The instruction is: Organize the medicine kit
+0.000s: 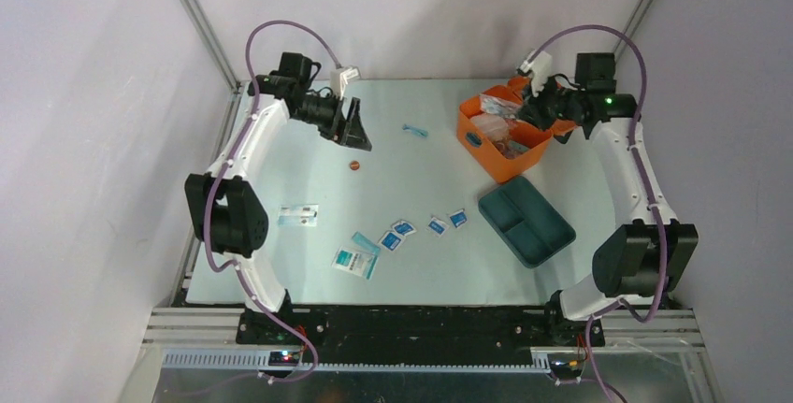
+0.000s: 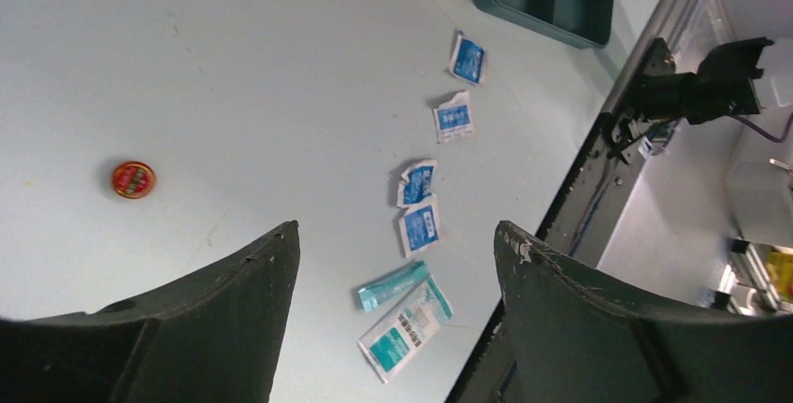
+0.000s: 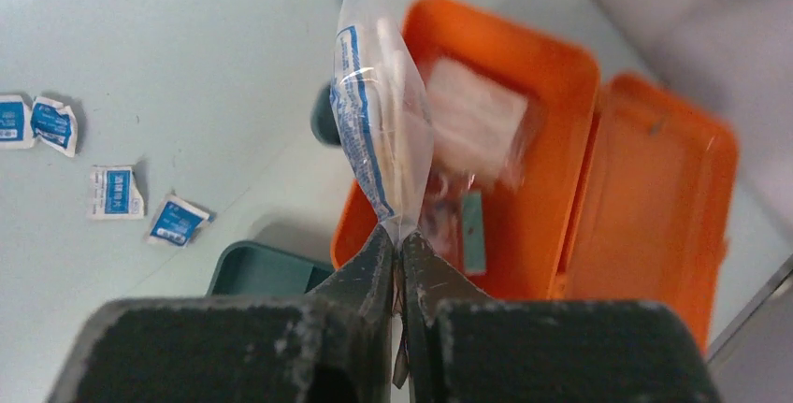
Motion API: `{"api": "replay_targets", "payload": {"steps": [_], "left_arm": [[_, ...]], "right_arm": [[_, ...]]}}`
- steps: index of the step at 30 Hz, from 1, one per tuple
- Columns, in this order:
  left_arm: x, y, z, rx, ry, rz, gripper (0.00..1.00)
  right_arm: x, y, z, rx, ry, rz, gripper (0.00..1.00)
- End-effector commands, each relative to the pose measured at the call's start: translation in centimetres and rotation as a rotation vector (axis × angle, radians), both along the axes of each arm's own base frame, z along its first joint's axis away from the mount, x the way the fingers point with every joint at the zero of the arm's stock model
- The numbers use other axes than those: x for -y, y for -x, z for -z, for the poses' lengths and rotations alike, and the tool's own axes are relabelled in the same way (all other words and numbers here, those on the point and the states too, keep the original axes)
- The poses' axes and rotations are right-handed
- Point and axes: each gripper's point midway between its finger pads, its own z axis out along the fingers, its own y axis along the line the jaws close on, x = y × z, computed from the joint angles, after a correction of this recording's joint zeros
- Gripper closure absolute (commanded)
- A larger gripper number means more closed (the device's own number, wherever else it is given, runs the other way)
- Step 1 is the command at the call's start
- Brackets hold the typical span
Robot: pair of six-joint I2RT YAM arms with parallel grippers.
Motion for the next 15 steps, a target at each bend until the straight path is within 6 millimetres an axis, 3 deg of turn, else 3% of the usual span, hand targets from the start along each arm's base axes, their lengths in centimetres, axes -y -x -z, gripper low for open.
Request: {"api": "replay_targets", "payload": {"steps": [1, 6, 15], "left_arm": [[1.0, 2.2, -1.4, -0.022, 0.065, 0.030, 0.19], [1.1, 2.3, -0.7, -0.037, 0.042, 0.025, 0.19], [1.4, 3.1, 0.2, -0.022, -0.005, 0.035, 0.19]], "right_arm": [[2.9, 0.8, 3.3, -0.236, -0.136, 0.172, 0.93], [5.8, -0.8, 5.7, -0.326, -0.173, 0.326, 0.93], [5.5, -3.2, 8.8, -0.533, -0.450, 0.588, 0.94]]}}
